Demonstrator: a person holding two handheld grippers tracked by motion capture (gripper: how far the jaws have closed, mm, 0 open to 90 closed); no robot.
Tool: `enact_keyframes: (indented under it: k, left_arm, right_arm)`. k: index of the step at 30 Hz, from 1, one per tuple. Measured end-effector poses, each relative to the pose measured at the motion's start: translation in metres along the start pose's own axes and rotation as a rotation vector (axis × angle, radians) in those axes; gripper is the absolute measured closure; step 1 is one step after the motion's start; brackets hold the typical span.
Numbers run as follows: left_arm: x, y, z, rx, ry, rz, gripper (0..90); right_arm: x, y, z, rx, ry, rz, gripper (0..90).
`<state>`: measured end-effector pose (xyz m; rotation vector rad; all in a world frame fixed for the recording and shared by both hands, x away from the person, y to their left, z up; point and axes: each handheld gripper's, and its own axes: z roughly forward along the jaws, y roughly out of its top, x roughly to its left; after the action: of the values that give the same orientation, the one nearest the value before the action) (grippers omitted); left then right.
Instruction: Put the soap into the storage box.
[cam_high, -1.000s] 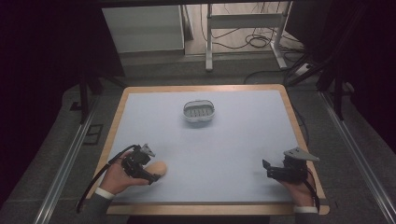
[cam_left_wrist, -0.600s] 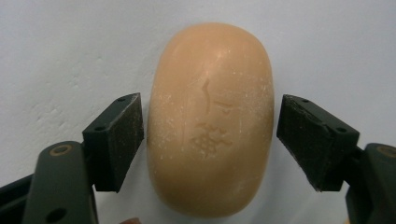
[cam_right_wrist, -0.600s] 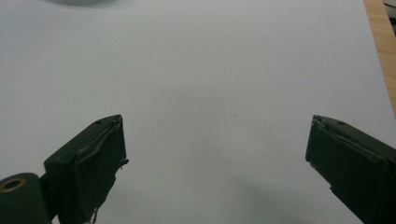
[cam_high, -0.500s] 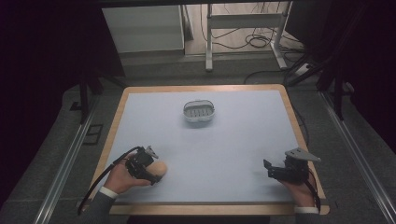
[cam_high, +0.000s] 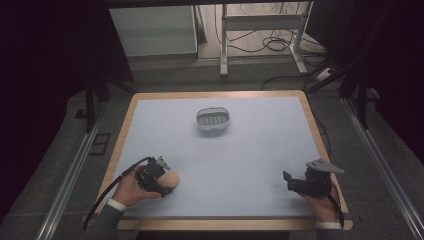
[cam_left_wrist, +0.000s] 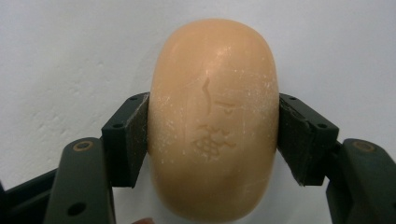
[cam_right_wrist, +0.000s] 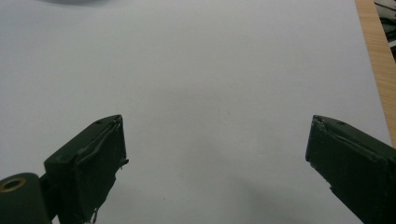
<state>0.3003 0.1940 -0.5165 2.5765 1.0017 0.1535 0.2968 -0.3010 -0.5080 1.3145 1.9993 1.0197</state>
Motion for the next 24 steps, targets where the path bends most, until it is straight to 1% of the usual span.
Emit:
enact_keyframes:
  k: [3, 8, 11, 18, 24]
  left_arm:
    - [0.002, 0.001, -0.006, -0.025, -0.014, -0.002, 32.5]
    - [0.003, 0.002, -0.012, -0.037, -0.005, -0.003, 32.5]
    - [0.005, 0.004, -0.016, -0.051, -0.014, -0.003, 32.5]
    - [0.006, 0.008, -0.016, -0.053, -0.011, -0.002, 32.5]
    - [0.008, 0.011, -0.021, -0.068, -0.012, -0.001, 32.5]
  right_arm:
    - [-0.001, -0.001, 0.0, 0.002, -0.005, 0.001, 4.8]
    - [-0.002, -0.001, 0.0, 0.001, -0.009, 0.004, 4.9]
    - [-0.001, -0.001, 0.0, 0.004, -0.009, 0.005, 4.9]
    - [-0.003, -0.001, 0.0, 0.004, -0.01, 0.002, 4.9]
    - [-0.003, -0.002, 0.0, 0.006, -0.013, 0.005, 4.9]
